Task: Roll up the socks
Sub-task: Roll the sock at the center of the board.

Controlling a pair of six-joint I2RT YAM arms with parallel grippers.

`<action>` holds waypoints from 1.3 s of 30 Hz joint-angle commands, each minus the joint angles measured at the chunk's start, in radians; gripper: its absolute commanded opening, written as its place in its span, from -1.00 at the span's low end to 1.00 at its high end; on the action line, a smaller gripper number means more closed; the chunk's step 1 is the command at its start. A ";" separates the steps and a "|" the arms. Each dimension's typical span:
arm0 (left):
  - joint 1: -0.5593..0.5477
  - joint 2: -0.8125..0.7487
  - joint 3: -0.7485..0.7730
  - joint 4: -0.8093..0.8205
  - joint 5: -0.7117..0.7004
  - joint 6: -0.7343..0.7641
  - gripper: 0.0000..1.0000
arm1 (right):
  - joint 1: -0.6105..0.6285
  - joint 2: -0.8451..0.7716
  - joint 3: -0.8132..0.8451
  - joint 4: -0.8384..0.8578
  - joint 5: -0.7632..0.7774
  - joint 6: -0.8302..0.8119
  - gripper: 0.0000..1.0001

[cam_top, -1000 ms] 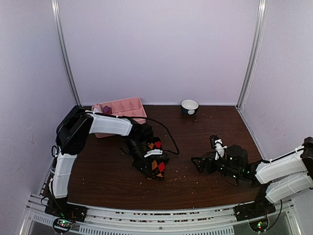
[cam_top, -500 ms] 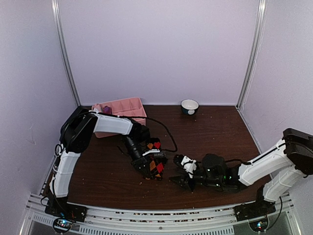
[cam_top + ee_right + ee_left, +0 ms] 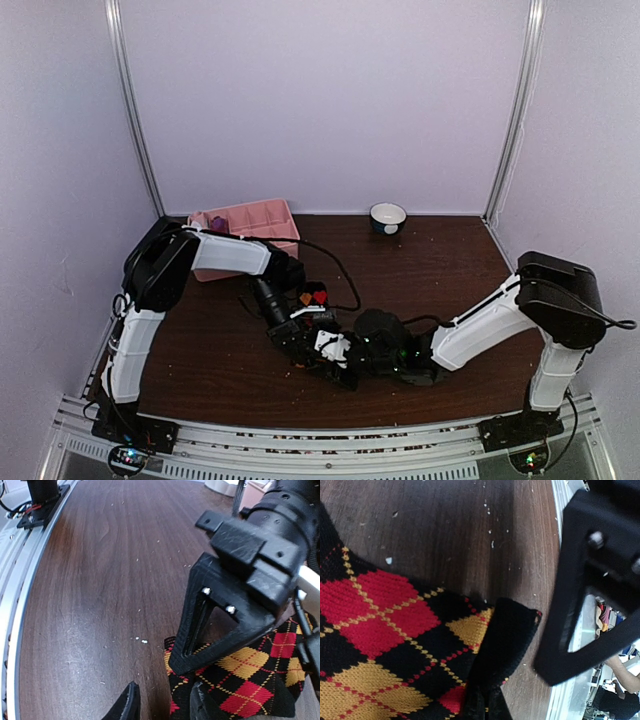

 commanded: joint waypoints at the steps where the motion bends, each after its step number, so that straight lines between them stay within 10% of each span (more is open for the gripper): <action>1: 0.014 0.068 -0.013 -0.005 -0.098 0.011 -1.00 | -0.011 0.044 0.039 -0.048 -0.031 -0.046 -0.30; 15: 0.016 0.090 0.010 -0.024 -0.092 0.020 -1.00 | -0.060 0.101 0.052 -0.056 -0.026 -0.079 -0.39; 23: 0.015 0.089 0.018 -0.028 -0.100 0.026 -0.99 | -0.070 0.115 0.068 -0.090 -0.069 -0.079 -0.88; 39: 0.031 -0.019 -0.039 0.065 -0.182 0.003 -0.52 | -0.076 0.089 0.066 -0.156 -0.170 0.102 -1.00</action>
